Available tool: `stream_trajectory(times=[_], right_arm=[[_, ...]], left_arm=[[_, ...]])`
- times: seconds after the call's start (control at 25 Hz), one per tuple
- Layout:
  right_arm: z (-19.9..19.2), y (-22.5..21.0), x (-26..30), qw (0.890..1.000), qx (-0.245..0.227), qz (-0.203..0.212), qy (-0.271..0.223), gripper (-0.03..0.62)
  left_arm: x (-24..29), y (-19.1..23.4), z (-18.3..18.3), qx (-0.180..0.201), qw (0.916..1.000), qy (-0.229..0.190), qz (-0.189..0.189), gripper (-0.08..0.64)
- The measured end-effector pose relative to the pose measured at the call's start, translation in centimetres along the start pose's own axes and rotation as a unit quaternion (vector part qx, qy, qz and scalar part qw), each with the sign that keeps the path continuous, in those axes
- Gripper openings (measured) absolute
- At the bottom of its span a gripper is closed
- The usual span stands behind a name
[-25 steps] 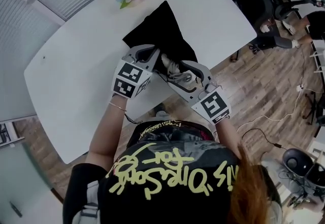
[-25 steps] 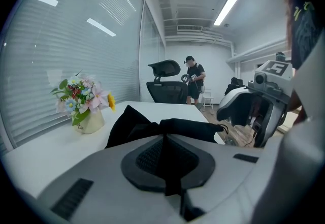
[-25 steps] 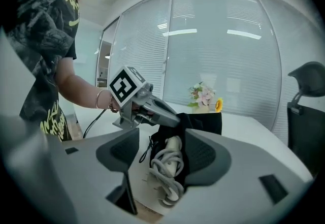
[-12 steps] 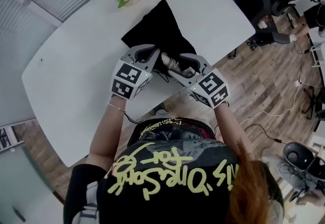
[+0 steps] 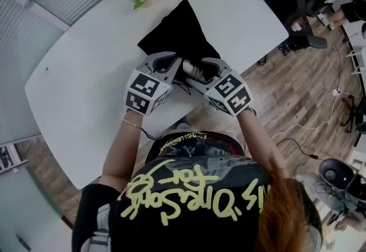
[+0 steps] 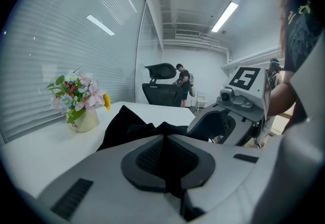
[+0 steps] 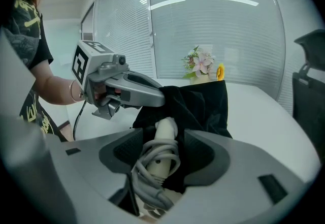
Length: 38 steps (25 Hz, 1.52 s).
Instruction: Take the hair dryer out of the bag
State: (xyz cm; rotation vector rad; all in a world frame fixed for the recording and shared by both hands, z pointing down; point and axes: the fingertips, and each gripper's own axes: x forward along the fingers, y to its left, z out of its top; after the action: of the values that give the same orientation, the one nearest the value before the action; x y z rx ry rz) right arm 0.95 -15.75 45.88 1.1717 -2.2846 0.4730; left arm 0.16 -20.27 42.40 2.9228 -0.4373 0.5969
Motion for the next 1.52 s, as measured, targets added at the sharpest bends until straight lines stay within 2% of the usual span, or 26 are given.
stream_trajectory(times=[0.12,0.28,0.48,0.6,0.72,0.84,0.96,1.08,1.16,1.24,1.32,1.4,1.44,1.48,1.52], right_arm=[[0.1,0.4,0.0,1.000,-0.019,-0.021,0.005,0.238],[0.0,1.0,0.0,0.997,-0.067,-0.040,0.008,0.237],[-0.3,1.1,0.4,0.997,-0.068,-0.025,0.012,0.237],[-0.1,1.2,0.5,0.995,-0.091,-0.024,0.019,0.237],[0.0,1.4,0.3,0.989,-0.136,-0.044,0.024,0.236],[0.1,1.6,0.4,0.979,-0.193,-0.063,0.028,0.236],[0.0,2.0,0.8,0.969,-0.237,-0.059,0.034,0.236],[0.0,1.8,0.9,0.977,-0.207,-0.040,0.043,0.237],[0.1,1.8,0.9,0.979,-0.194,-0.043,0.045,0.236],[0.3,2.1,0.8,0.968,-0.237,-0.066,0.044,0.236],[0.4,2.6,0.7,0.948,-0.302,-0.090,0.043,0.236],[0.5,3.0,0.9,0.931,-0.348,-0.100,0.045,0.236],[0.5,3.0,1.1,0.928,-0.356,-0.100,0.047,0.232],[0.5,2.9,1.3,0.929,-0.352,-0.098,0.049,0.232],[0.4,2.7,1.4,0.936,-0.336,-0.094,0.050,0.232]], left_arm=[[-0.1,0.0,0.1,-0.005,1.0000,-0.003,0.000,0.002],[0.0,0.1,0.2,-0.010,0.9999,-0.005,0.001,0.002],[0.1,0.1,0.3,-0.013,0.9999,-0.007,-0.001,0.002],[-0.1,-0.1,0.6,-0.023,0.9995,-0.017,-0.009,0.002],[-0.3,-0.4,1.0,-0.047,0.9982,-0.031,-0.023,0.002],[-0.5,-0.4,1.1,-0.064,0.9967,-0.040,-0.030,0.002],[-0.6,-1.1,1.4,-0.064,0.9957,-0.046,-0.047,0.002],[-0.8,-1.5,1.7,-0.062,0.9954,-0.050,-0.053,0.002],[-0.9,-1.4,1.8,-0.072,0.9943,-0.058,-0.054,0.002],[-0.9,-1.4,2.0,-0.091,0.9918,-0.067,-0.059,0.002],[-0.9,-1.6,2.2,-0.107,0.9894,-0.073,-0.067,0.002],[-0.9,-2.0,2.3,-0.105,0.9890,-0.074,-0.074,0.002],[-0.9,-2.2,2.4,-0.098,0.9894,-0.075,-0.077,0.002],[-1.0,-2.3,2.5,-0.091,0.9898,-0.076,-0.079,0.002],[-1.1,-2.4,2.5,-0.087,0.9901,-0.078,-0.078,0.002]])
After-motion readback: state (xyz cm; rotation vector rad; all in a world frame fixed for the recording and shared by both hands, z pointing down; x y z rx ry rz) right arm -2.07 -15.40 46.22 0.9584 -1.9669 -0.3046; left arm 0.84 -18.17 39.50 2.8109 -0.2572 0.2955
